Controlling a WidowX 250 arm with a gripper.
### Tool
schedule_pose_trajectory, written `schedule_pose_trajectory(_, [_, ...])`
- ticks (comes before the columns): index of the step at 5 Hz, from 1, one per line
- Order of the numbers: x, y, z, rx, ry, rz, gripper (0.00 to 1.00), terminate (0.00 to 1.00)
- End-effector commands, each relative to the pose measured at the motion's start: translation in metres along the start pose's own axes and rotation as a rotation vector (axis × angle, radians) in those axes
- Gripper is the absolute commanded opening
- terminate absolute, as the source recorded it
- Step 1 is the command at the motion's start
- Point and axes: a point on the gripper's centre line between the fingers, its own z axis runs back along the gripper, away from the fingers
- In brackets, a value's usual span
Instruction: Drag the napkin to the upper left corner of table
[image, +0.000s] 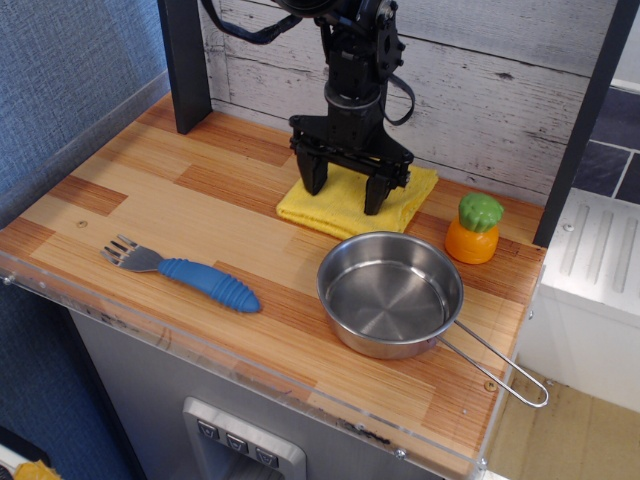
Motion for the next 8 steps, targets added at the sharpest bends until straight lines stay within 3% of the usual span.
schedule_pose_trajectory(1, [-0.001,0.033,0.01,0.021,-0.042,0.065,1.0,0.0])
schedule_pose_trajectory(3, [-0.009,0.074,-0.002,0.057,-0.022,0.141,1.0,0.0])
schedule_pose_trajectory(5, [0.001,0.11,-0.007,0.055,-0.03,0.183,1.0,0.0])
schedule_pose_trajectory(8, [-0.001,0.15,0.004,0.1,-0.035,0.241,1.0,0.0])
